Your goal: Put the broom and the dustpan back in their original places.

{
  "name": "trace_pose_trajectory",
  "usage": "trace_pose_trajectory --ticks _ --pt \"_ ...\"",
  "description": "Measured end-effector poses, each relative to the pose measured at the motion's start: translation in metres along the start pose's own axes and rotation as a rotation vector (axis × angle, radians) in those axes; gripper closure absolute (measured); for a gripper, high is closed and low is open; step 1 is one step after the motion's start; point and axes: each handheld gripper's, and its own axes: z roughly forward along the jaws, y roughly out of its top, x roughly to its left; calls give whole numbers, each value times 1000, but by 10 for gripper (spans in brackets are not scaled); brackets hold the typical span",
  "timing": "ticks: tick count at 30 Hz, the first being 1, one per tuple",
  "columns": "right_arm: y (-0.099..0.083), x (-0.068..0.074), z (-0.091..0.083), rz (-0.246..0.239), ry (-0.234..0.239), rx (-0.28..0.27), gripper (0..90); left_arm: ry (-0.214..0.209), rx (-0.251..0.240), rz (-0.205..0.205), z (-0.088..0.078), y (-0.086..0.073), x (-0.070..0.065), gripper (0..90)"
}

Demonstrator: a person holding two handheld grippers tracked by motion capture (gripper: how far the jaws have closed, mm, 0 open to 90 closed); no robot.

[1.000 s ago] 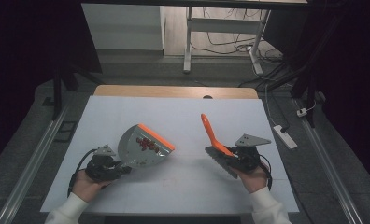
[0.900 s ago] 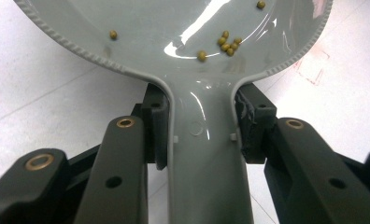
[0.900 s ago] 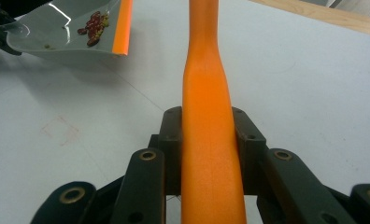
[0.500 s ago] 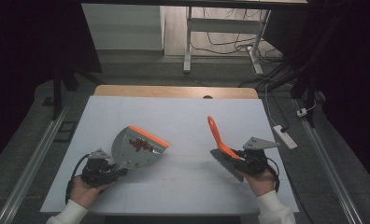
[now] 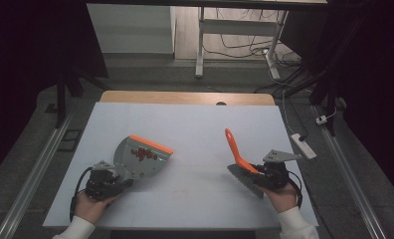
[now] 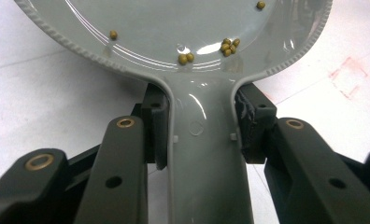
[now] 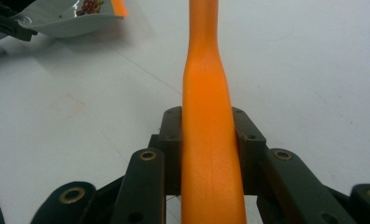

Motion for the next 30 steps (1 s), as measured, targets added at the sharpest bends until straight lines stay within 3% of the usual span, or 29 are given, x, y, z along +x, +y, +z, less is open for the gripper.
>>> trace_pose_trajectory --ticks 15,23,30 --pt "-1 1 1 2 -3 35 704 94 -37 -116 2 -4 8 616" --pt "-4 -1 3 13 8 63 703 117 -40 -148 4 -4 12 616" --pt "-9 -6 14 33 8 128 704 128 -34 -162 7 -5 13 616"
